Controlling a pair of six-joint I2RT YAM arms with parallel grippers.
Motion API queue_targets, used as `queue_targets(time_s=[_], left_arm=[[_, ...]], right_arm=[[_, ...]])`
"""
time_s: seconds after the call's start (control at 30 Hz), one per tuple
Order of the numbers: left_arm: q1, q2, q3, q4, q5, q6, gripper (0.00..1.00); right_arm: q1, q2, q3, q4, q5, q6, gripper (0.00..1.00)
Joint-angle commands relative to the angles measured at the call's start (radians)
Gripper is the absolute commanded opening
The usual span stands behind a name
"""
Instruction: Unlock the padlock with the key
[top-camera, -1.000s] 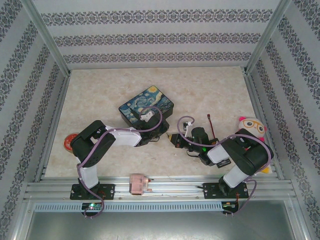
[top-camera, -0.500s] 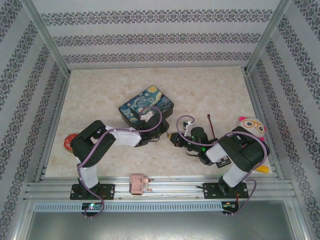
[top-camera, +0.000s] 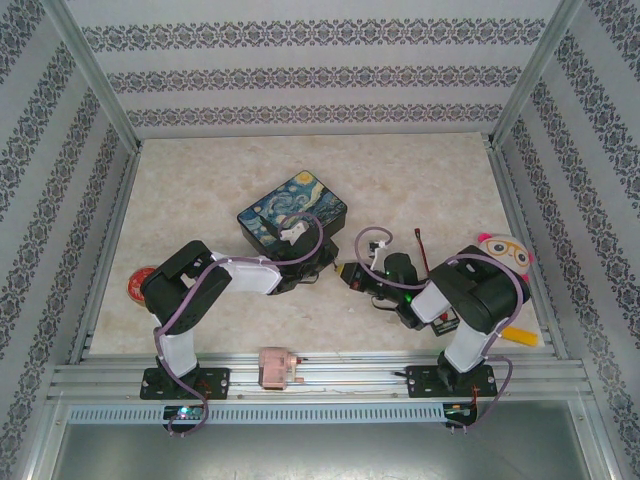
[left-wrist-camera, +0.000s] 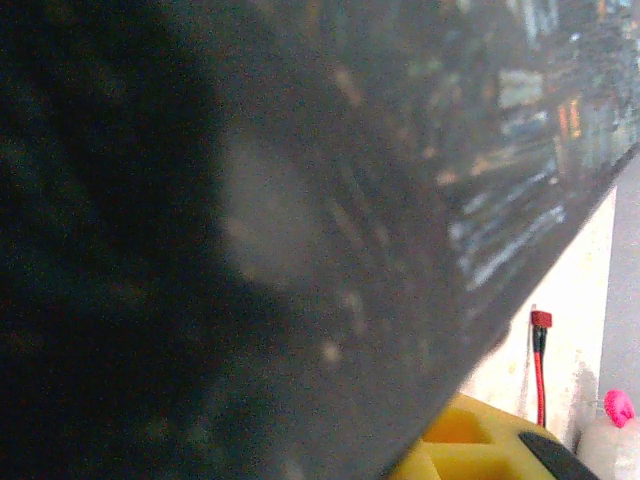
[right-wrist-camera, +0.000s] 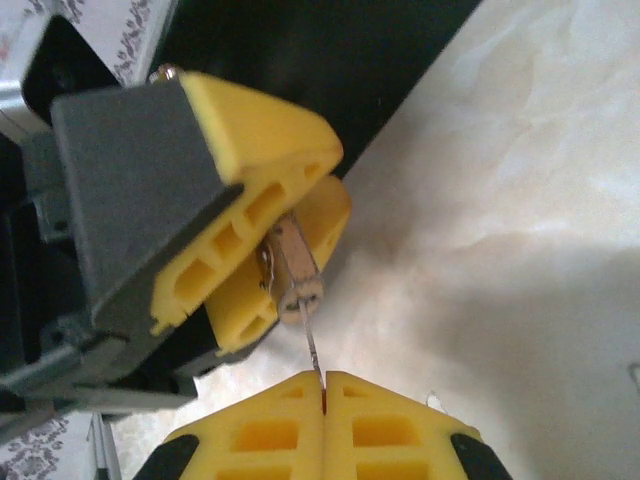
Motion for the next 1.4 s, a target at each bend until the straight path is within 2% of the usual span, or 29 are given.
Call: queue_targets(time_s=[0.0, 1.1, 1.37], left_arm=[[-0.006, -0.004, -0.026, 0.037, 0.07, -0.031, 0.0], [-0.015, -0.007, -0.019, 0.05, 0.116, -0.005, 0.0], [-0.017, -0.021, -0.032, 0.051, 0.118, 0.002, 0.0]], right_arm=[[-0.029, 0.01, 0.021, 0.105, 0.0, 0.037, 0.0], [-0.024, 0.02, 0.118, 0.085, 0.0, 0.066, 0.0], [-0.04, 0.059, 0.146, 0.094, -0.032, 0.156, 0.0]])
